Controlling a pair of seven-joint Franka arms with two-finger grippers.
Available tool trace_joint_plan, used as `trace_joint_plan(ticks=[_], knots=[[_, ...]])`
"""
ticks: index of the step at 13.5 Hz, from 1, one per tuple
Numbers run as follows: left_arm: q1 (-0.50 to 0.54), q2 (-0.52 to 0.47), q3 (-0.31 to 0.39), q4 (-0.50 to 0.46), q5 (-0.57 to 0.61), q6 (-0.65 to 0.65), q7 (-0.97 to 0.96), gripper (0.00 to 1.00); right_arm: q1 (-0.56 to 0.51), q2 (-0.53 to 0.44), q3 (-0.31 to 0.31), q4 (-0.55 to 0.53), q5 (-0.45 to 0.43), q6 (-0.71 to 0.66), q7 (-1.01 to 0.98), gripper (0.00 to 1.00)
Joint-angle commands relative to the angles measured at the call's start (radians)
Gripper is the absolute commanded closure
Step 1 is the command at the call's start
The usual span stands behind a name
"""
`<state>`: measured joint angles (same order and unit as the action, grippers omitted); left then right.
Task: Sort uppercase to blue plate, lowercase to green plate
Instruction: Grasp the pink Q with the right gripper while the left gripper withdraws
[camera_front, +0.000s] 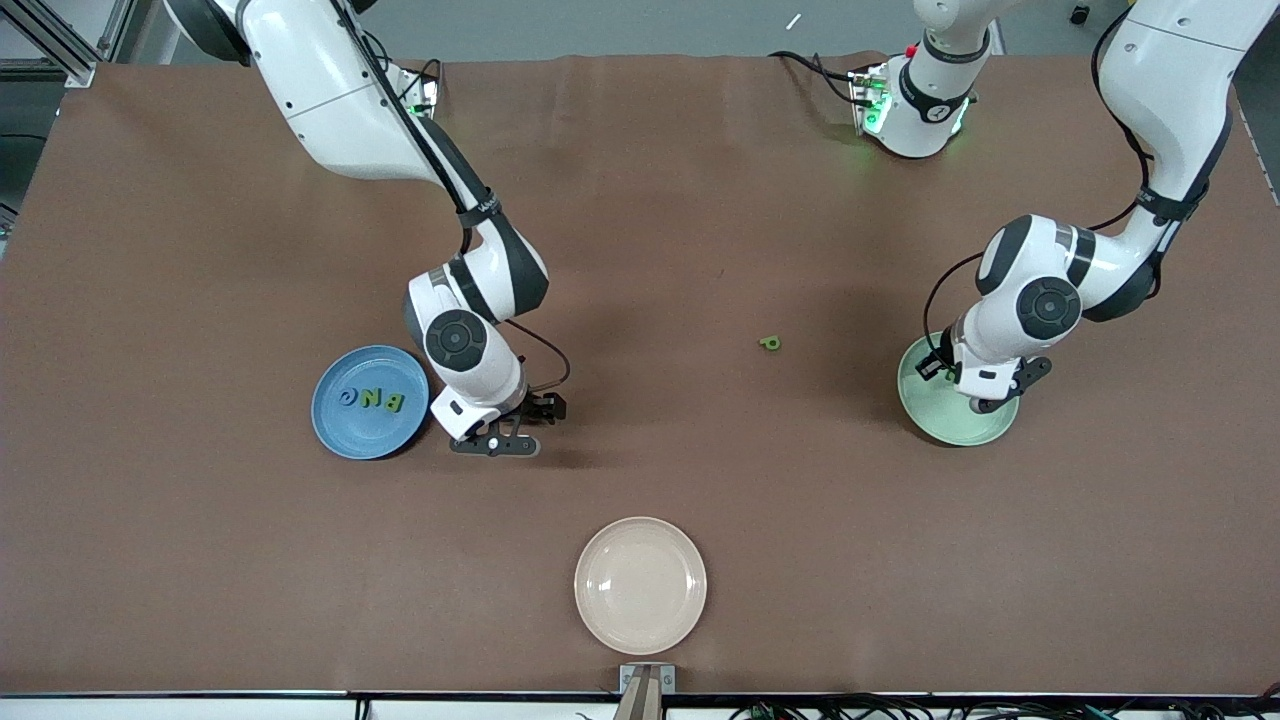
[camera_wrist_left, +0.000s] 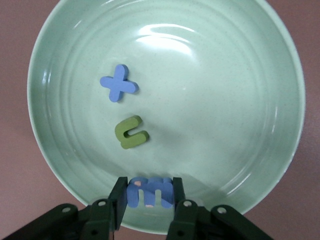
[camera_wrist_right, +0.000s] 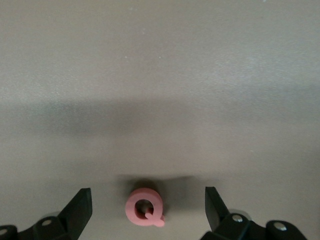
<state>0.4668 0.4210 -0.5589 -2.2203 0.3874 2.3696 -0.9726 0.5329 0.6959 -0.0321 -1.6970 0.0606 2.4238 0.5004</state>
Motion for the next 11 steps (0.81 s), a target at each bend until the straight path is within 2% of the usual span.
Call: trace_joint_plan(ticks=[1, 3, 6, 11], knots=[[0.018, -0.011, -0.015, -0.021, 0.022, 0.031, -0.020, 0.85, 0.022, 0.005, -0.009, -0.036, -0.010, 0.060, 0.010, 0.01], [0.018, -0.005, -0.013, -0.022, 0.022, 0.033, -0.018, 0.85, 0.025, 0.005, -0.008, -0.046, -0.008, 0.058, 0.015, 0.03], [0.021, 0.001, -0.013, -0.022, 0.036, 0.034, -0.017, 0.83, 0.032, 0.005, -0.008, -0.058, -0.004, 0.047, 0.018, 0.25], [0.024, 0.010, -0.013, -0.022, 0.038, 0.034, -0.011, 0.79, 0.032, 0.000, -0.008, -0.069, 0.001, 0.046, 0.020, 0.49]])
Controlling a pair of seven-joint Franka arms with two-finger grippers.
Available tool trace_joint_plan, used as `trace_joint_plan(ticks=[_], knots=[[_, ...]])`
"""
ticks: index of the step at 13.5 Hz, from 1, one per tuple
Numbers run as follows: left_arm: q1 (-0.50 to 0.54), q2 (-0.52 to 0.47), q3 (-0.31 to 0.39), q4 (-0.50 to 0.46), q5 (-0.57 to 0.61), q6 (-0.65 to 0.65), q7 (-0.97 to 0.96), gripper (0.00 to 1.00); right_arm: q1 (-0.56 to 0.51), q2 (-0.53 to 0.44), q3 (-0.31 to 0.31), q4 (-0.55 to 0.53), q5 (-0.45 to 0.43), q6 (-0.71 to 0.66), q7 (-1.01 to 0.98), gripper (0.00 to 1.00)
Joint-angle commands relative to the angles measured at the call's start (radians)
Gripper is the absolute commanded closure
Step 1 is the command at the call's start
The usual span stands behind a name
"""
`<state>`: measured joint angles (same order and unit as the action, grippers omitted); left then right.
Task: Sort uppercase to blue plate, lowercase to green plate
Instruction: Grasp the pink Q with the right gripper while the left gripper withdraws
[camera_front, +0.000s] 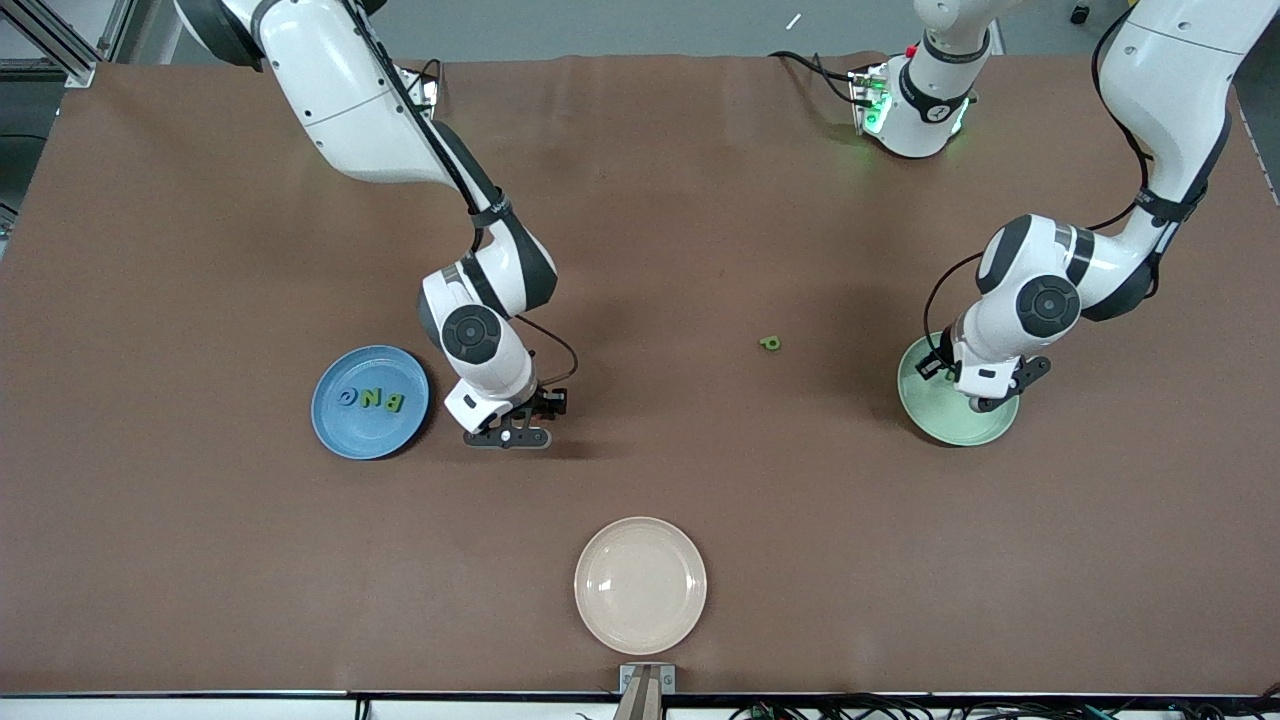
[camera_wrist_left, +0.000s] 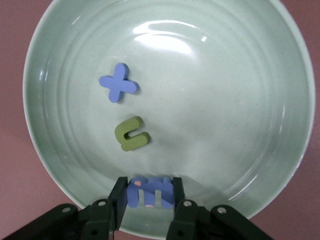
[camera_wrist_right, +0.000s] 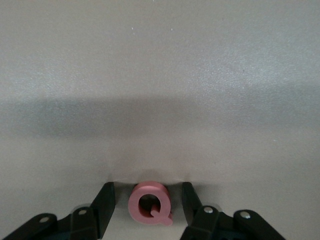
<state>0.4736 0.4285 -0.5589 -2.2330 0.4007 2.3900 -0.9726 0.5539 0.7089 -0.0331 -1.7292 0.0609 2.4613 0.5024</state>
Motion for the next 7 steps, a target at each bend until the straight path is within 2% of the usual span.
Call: trace_joint_plan(ticks=[1, 2, 3, 4, 5, 6, 7], knots=[[0.017, 0.003, -0.013, -0.008, 0.024, 0.014, -0.005, 0.77, 0.011, -0.012, -0.007, -0.036, 0.000, 0.008, 0.018, 0.56], [0.017, 0.003, -0.013, -0.008, 0.024, 0.014, -0.002, 0.73, 0.009, -0.012, -0.007, -0.036, 0.002, 0.008, 0.018, 0.67], [0.019, 0.003, -0.013, -0.008, 0.024, 0.012, 0.000, 0.55, 0.008, -0.012, -0.007, -0.036, 0.002, 0.008, 0.018, 0.78], [0.025, -0.007, -0.013, -0.008, 0.024, 0.009, 0.009, 0.32, 0.004, -0.012, -0.007, -0.035, 0.000, 0.007, 0.016, 0.87], [0.040, -0.016, -0.018, -0.005, 0.026, 0.003, 0.020, 0.18, 0.000, -0.014, -0.007, -0.035, 0.002, 0.007, 0.013, 0.96], [0.043, -0.034, -0.019, -0.005, 0.026, -0.002, 0.018, 0.05, -0.005, -0.015, -0.007, -0.033, 0.000, 0.007, 0.007, 0.99], [0.043, -0.046, -0.021, -0.002, 0.026, -0.015, 0.020, 0.00, -0.011, -0.020, -0.007, -0.030, 0.000, -0.017, 0.004, 0.99]])
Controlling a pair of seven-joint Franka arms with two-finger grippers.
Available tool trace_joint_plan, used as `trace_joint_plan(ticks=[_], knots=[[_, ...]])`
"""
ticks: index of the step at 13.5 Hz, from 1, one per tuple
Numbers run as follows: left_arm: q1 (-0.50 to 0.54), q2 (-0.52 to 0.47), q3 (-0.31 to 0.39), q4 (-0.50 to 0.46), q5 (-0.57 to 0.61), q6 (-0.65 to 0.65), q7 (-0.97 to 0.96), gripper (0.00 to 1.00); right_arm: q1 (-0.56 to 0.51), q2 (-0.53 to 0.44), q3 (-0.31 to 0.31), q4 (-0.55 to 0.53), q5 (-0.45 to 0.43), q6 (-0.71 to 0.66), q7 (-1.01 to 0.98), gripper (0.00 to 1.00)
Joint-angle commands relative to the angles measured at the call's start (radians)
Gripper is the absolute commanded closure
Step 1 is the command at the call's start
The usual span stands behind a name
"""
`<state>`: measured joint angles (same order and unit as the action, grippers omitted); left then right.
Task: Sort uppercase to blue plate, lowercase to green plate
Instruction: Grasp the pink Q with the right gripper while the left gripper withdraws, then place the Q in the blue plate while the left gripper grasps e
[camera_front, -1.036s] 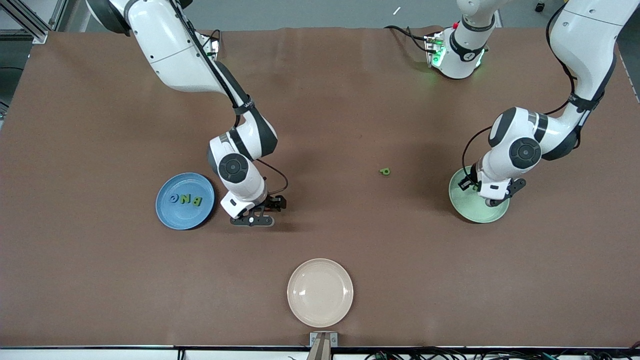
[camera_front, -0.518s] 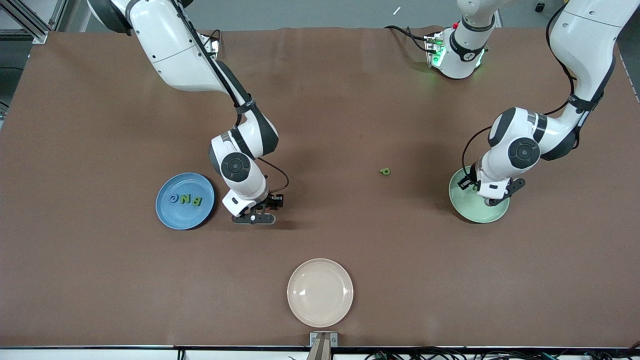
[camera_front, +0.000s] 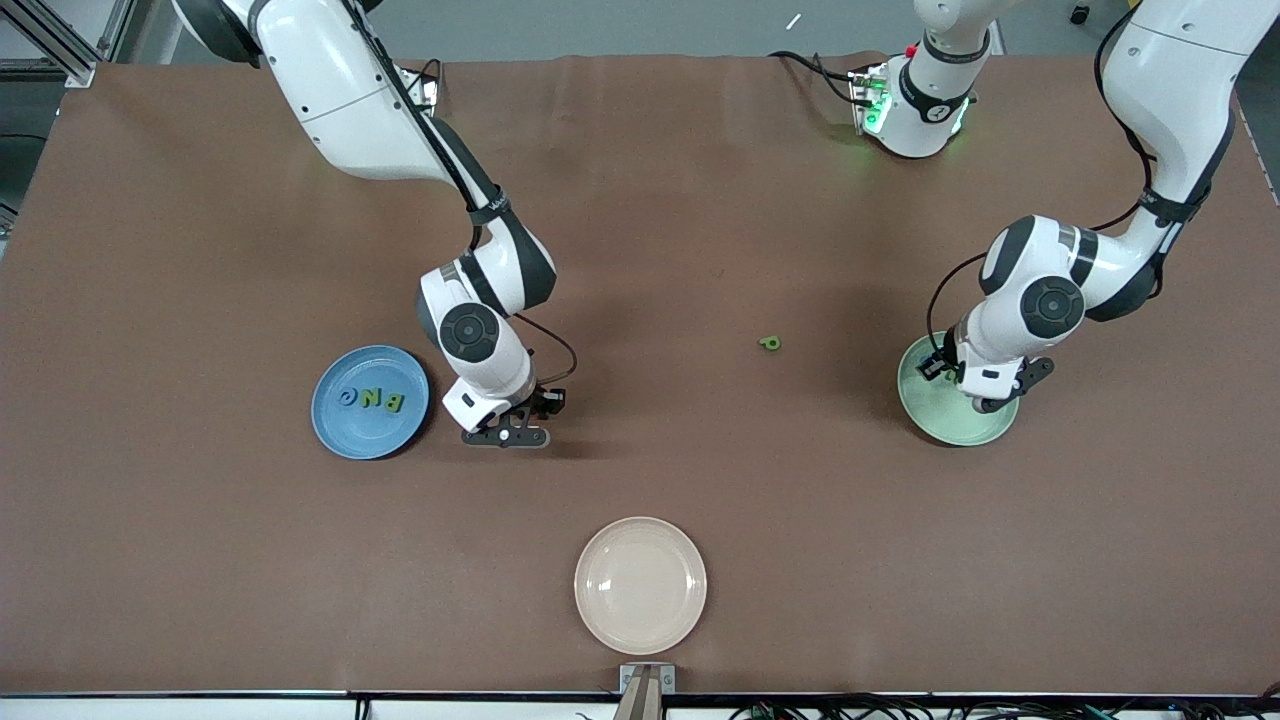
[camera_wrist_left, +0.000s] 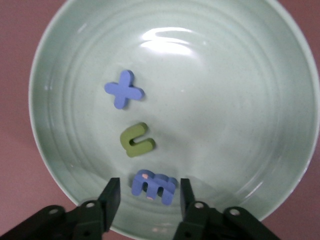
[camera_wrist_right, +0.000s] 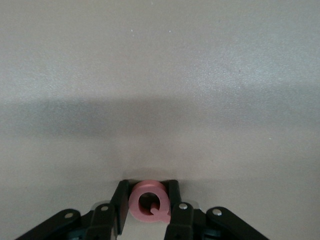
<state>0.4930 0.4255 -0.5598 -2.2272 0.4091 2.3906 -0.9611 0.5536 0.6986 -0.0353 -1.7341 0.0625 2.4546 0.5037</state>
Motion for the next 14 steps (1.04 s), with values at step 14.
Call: trace_joint_plan(ticks=[14], knots=[[-0.137, 0.042, -0.233, 0.115, 0.020, -0.055, 0.001, 0.00, -0.325, -0.177, -0.008, -0.054, 0.003, -0.531, -0.340, 0.98]])
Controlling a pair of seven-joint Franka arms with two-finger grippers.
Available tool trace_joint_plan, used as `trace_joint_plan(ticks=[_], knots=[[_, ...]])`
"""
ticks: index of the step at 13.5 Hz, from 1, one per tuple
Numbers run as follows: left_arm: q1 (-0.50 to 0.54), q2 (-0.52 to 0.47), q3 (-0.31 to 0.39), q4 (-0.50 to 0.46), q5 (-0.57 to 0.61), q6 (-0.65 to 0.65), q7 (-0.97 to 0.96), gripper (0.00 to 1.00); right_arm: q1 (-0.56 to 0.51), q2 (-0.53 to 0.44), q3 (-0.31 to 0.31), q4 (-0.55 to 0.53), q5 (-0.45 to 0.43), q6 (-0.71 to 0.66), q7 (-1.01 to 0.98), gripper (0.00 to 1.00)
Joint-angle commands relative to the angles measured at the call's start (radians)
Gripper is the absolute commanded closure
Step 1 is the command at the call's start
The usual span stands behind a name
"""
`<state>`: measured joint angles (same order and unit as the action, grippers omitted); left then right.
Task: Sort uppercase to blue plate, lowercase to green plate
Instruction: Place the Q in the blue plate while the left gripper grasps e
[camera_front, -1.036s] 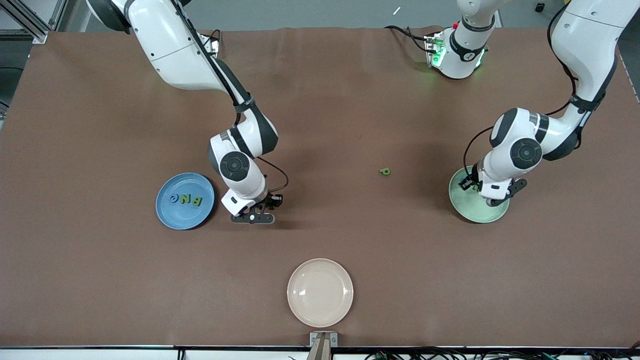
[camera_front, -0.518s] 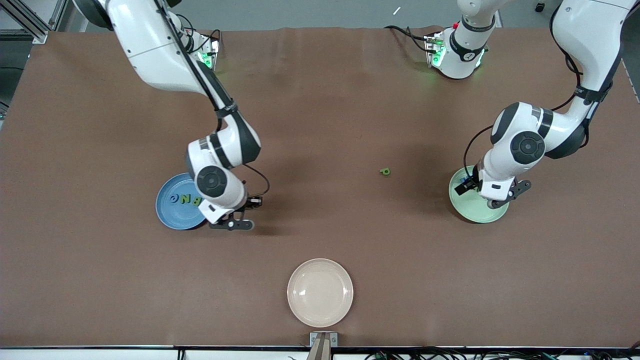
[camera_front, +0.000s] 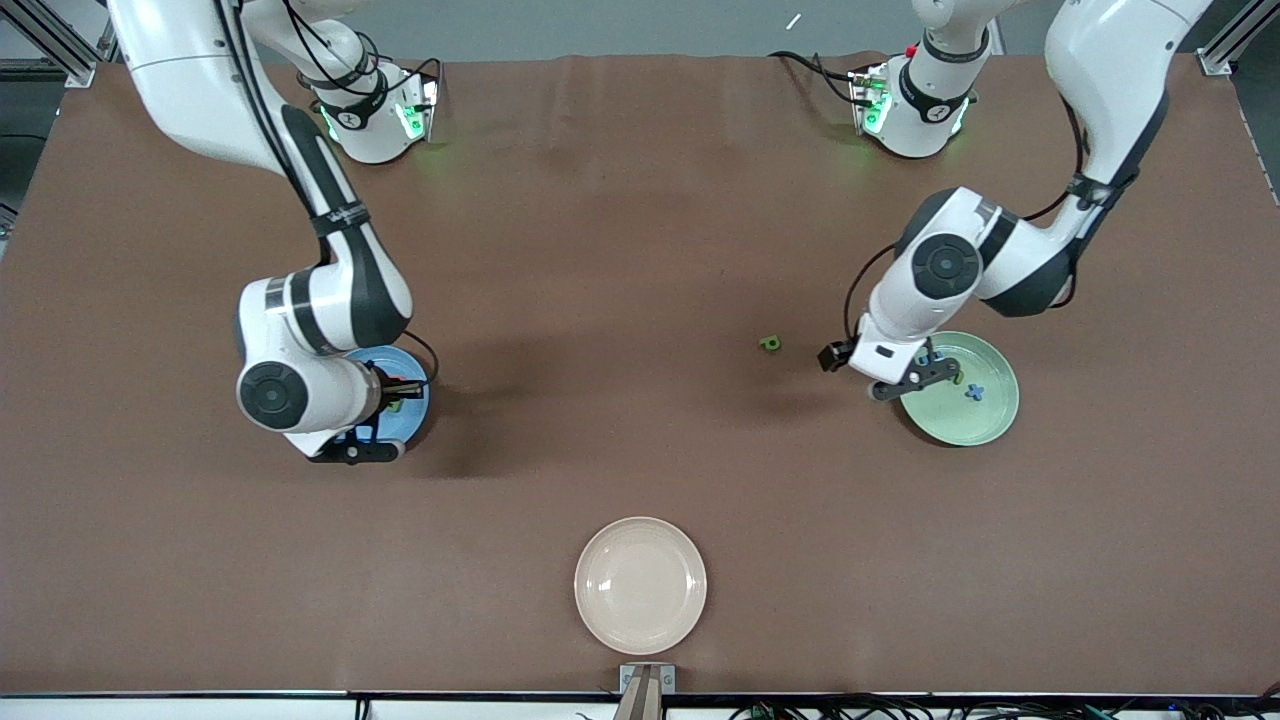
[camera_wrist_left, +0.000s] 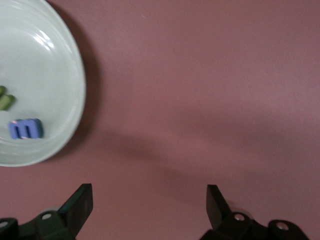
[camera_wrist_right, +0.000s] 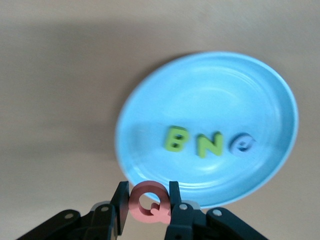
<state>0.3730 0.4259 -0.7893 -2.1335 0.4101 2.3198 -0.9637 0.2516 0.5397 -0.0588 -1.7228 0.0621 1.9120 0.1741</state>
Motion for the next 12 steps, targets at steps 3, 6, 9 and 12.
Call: trace_joint_plan(ticks=[3, 6, 9, 12], knots=[[-0.065, 0.080, -0.004, 0.035, 0.021, 0.032, 0.016, 0.01, -0.060, -0.015, 0.016, -0.104, 0.005, 0.044, -0.004, 0.97], [-0.105, 0.102, -0.002, 0.035, 0.022, 0.047, 0.045, 0.01, -0.055, -0.021, 0.017, -0.170, 0.007, 0.131, -0.002, 0.97], [-0.149, 0.135, 0.002, 0.037, 0.062, 0.082, 0.042, 0.01, -0.054, -0.052, 0.019, -0.245, 0.008, 0.228, -0.004, 0.97], [-0.163, 0.166, 0.002, 0.030, 0.107, 0.084, 0.033, 0.01, -0.054, -0.069, 0.019, -0.277, 0.008, 0.251, -0.002, 0.97]])
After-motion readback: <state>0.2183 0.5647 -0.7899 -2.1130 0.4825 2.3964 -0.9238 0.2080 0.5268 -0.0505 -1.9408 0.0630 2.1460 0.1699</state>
